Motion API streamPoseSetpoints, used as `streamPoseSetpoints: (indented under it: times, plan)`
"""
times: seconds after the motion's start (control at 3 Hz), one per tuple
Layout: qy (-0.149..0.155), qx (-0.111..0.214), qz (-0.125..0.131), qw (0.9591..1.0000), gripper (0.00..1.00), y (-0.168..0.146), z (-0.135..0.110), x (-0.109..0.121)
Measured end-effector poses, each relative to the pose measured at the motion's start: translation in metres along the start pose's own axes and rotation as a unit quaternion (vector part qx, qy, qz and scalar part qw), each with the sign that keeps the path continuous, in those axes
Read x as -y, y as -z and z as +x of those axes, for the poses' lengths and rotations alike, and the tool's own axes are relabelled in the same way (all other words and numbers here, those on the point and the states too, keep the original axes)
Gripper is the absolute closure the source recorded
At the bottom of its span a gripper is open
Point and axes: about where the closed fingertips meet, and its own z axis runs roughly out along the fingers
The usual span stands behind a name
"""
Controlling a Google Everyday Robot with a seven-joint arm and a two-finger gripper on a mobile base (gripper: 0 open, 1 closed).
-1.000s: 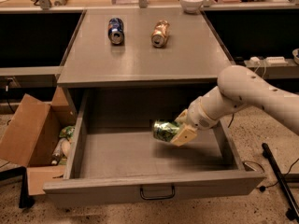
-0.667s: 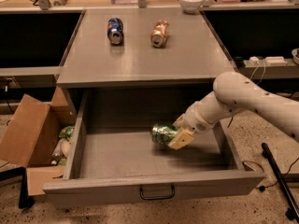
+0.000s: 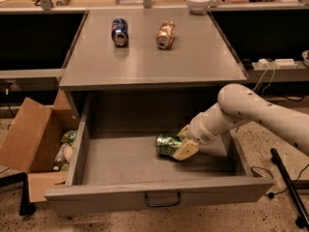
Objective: Place green can into top drawer
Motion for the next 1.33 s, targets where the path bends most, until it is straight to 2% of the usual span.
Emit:
streamPoseSetpoints:
  times: [0.67,1.0,1.33]
  plan:
    - [0.007,0.011,-0.001,0.9999,0.07,-0.001,-0.002,-0.003]
    - [0.021,0.021,-0.007,0.9995,0.0,0.005,-0.008,-0.004]
    - [0.048,0.037,-0.001,0.9981,0.0,0.04,-0.025,-0.005]
